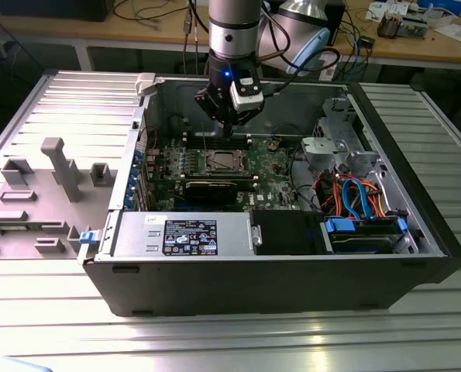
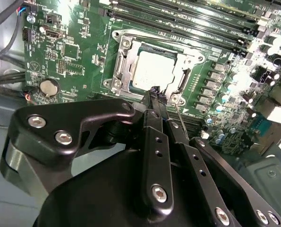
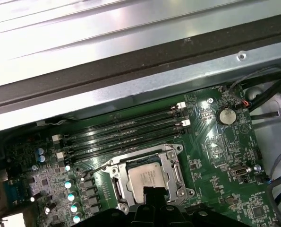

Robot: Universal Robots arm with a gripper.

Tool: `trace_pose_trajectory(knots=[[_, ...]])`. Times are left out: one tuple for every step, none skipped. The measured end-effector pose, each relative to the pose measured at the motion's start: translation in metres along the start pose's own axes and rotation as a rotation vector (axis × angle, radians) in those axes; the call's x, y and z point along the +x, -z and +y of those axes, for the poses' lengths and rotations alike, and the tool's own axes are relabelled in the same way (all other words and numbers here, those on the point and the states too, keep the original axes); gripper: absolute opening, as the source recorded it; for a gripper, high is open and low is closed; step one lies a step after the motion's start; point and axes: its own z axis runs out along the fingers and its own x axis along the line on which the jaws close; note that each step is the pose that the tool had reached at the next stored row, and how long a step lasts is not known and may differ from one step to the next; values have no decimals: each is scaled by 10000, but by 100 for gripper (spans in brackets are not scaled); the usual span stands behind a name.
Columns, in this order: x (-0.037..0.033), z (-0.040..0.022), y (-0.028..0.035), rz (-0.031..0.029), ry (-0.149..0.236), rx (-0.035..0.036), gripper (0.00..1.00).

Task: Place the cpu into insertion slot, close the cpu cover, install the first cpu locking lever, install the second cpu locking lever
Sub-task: 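Install the first cpu locking lever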

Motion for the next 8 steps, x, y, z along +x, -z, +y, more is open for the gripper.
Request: trace_pose_trajectory(knots=[[0, 1, 0, 0, 96, -2, 11], [0, 2, 0, 1, 234, -6, 11], [1, 2, 0, 2, 399, -9, 11], [1, 3, 0, 2, 475, -8, 11], [1, 3, 0, 2, 490, -8, 11], [1, 3, -1, 2, 491, -9, 11], [1, 3, -1, 2, 496, -8, 11], [1, 3, -1, 2, 500, -9, 11]])
